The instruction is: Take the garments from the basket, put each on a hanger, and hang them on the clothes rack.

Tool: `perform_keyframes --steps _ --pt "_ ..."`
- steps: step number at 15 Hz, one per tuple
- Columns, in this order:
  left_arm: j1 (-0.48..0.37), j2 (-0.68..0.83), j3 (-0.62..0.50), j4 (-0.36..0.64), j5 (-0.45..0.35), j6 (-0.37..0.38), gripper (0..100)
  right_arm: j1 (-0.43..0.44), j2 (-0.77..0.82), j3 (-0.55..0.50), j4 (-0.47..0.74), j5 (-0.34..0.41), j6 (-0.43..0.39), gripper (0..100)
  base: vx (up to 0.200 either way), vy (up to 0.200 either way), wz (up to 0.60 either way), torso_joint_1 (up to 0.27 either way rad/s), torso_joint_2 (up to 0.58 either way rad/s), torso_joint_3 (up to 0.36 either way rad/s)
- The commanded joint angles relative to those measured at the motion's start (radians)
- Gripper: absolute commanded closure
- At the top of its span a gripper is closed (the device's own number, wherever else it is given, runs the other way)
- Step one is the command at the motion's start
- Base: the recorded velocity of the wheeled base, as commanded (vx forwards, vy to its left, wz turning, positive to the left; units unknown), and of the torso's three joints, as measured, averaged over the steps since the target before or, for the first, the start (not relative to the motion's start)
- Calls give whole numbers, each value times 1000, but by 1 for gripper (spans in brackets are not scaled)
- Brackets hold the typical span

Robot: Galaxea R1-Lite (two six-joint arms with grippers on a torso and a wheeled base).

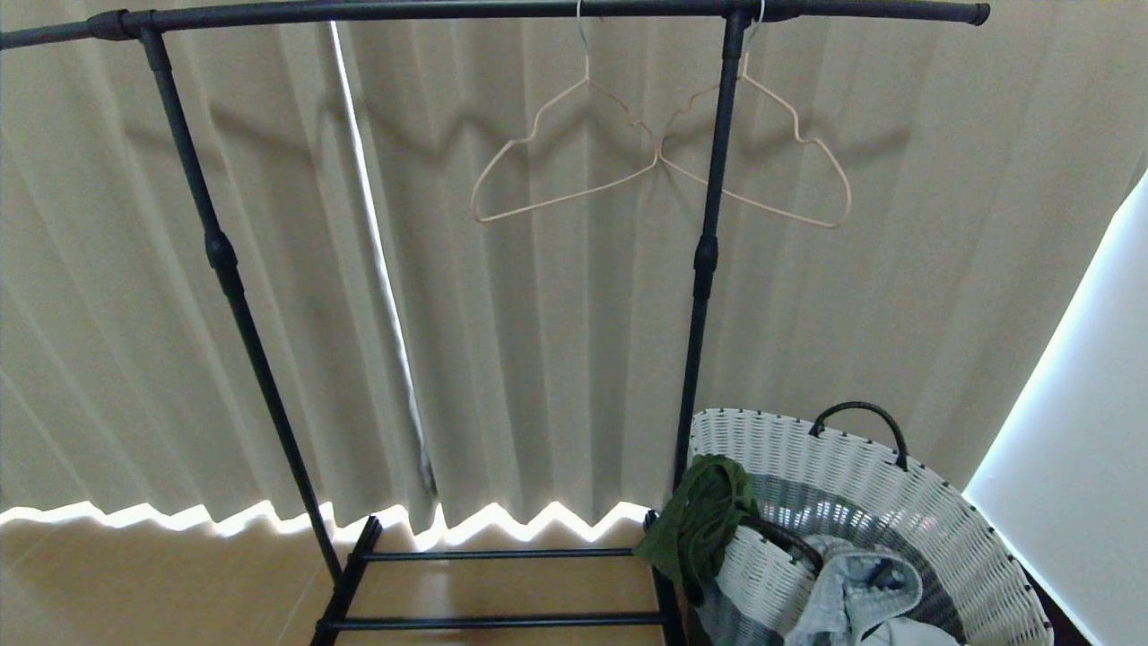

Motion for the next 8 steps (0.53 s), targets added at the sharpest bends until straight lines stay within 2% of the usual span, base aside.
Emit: perform_keyframes --steps 1,8 --pt "0 0 0 0 0 0 0 0 0 0 -1 0 0 0 200 0 0 2 2 2" --pt "0 0 0 0 0 0 0 0 0 0 -1 0 0 0 200 0 0 1 4 4"
